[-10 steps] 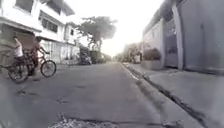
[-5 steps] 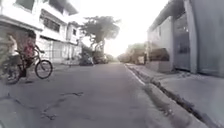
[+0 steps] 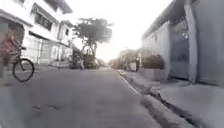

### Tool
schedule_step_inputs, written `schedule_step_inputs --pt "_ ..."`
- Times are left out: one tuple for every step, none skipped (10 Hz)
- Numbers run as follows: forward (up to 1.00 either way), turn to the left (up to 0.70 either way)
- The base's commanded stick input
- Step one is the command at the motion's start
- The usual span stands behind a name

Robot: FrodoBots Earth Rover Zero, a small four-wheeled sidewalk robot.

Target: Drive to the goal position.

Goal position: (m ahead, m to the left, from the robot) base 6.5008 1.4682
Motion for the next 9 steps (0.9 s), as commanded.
schedule_step_inputs --pt "1.00 0.20" --pt "1.00 0.27" --pt "1.00 0.07" --pt "1.00 0.02" --pt "1.00 0.02" --pt "1.00 0.02" --pt "1.00 0.02" --pt "1.00 0.02" --pt "1.00 0.02"
